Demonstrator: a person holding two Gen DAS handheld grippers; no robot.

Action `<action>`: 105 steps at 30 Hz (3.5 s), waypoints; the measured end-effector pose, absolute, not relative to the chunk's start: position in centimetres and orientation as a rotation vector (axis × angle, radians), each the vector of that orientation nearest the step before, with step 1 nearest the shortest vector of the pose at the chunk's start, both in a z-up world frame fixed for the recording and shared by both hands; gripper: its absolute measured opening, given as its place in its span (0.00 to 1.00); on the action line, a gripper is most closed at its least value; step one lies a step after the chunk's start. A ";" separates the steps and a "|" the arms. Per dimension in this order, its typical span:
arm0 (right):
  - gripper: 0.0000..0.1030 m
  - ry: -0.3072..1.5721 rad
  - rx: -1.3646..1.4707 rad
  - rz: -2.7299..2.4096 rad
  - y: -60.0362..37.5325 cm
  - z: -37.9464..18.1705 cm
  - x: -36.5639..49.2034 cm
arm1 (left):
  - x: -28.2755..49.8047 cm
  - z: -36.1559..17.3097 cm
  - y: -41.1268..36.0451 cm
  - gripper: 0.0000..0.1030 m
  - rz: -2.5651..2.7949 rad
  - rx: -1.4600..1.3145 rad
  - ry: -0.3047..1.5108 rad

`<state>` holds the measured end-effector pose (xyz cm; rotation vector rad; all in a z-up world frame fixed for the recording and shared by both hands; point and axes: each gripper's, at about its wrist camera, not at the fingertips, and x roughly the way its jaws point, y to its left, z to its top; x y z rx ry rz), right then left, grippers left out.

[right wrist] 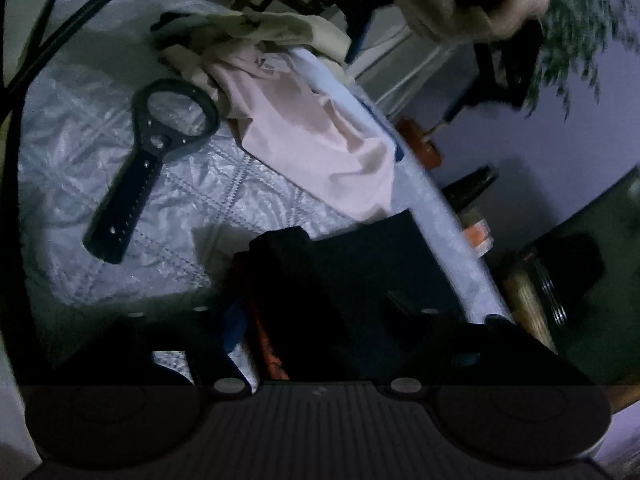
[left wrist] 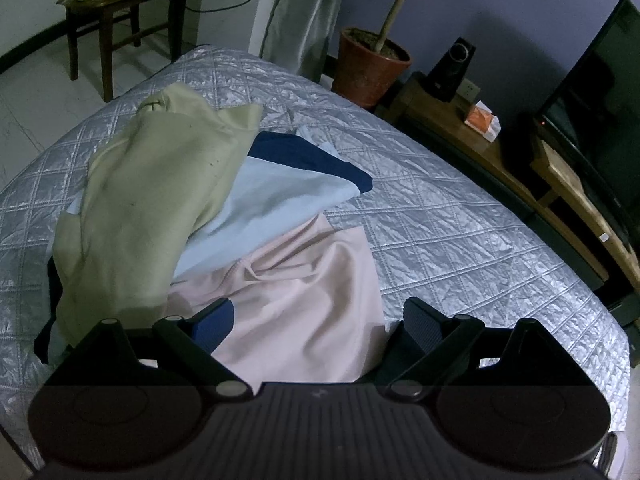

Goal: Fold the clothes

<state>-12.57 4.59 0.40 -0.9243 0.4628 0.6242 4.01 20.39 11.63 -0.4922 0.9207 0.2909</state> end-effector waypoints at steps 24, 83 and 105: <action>0.10 0.503 0.767 -0.045 -26.4 7.8 -11.3 | 5.3 11.3 13.5 0.89 0.191 -0.416 0.933; 0.10 1.133 0.609 0.491 -33.2 3.9 -1.1 | 4.1 7.5 -6.0 0.88 0.041 0.093 0.921; 0.19 1.213 0.394 0.506 -33.8 4.9 -5.8 | 2.9 2.8 -9.2 0.97 -0.214 0.063 1.234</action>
